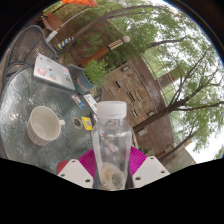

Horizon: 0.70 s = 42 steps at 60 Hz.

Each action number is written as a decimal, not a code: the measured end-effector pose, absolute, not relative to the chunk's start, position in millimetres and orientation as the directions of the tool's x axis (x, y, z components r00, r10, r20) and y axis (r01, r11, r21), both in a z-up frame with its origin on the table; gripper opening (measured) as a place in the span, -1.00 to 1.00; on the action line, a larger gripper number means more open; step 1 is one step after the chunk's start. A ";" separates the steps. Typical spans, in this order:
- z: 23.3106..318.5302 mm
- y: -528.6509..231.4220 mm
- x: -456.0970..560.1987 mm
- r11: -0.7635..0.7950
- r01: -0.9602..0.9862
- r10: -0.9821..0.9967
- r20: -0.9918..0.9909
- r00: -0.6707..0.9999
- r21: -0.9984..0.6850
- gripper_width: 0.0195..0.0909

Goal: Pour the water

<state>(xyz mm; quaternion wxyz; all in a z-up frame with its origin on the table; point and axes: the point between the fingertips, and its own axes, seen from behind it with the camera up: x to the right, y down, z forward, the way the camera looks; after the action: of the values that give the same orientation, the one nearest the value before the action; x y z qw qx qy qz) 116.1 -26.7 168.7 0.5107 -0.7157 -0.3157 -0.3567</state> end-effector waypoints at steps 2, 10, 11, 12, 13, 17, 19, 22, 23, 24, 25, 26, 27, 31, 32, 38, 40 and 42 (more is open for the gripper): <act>157.7 -17.2 107.6 -0.267 0.876 0.121 0.888 0.445 -0.402 -0.45; 142.1 -6.8 102.8 -0.230 0.971 0.272 0.962 0.007 0.058 -0.46; 137.9 -15.3 100.2 -0.242 0.963 0.265 0.963 -0.056 0.122 -0.47; 139.3 -15.0 101.9 -0.235 0.955 0.277 0.954 -0.112 0.181 -0.46; 135.9 -6.3 104.4 -0.234 0.946 0.274 0.949 -0.156 0.223 -0.46; 139.4 -11.6 107.9 -0.215 0.892 0.309 0.894 -0.323 0.397 -0.46; 151.0 -8.2 109.5 -0.177 0.866 0.347 0.853 -0.390 0.468 -0.46; 151.0 -12.6 107.1 -0.189 0.811 0.329 0.814 -0.479 0.554 -0.46; 154.4 -14.2 107.2 -0.185 0.793 0.330 0.796 -0.507 0.581 -0.46; 157.3 -15.9 107.2 -0.182 0.776 0.332 0.781 -0.530 0.604 -0.46; 159.4 -17.6 106.9 -0.177 0.762 0.334 0.767 -0.548 0.622 -0.46; 164.7 -28.9 108.6 -0.175 0.743 0.341 0.748 -0.570 0.646 -0.45; 170.7 -7.9 107.8 -0.136 0.741 0.372 0.727 -0.577 0.658 -0.45; 172.8 -12.3 104.2 -0.125 0.720 0.369 0.706 -0.604 0.682 -0.45; 172.8 -14.0 102.6 -0.120 0.717 0.368 0.701 -0.611 0.687 -0.46; 185.0 -11.5 94.4 -0.101 0.707 0.370 0.686 -0.626 0.700 -0.45; 182.9 -17.7 94.8 -0.097 0.709 0.375 0.685 -0.624 0.699 -0.45; 182.5 -24.9 97.1 -0.095 0.712 0.381 0.686 -0.620 0.696 -0.45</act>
<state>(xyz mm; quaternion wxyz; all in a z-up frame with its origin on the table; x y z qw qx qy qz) 97.1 -24.9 182.5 0.1352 -0.4145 -0.6591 -0.6128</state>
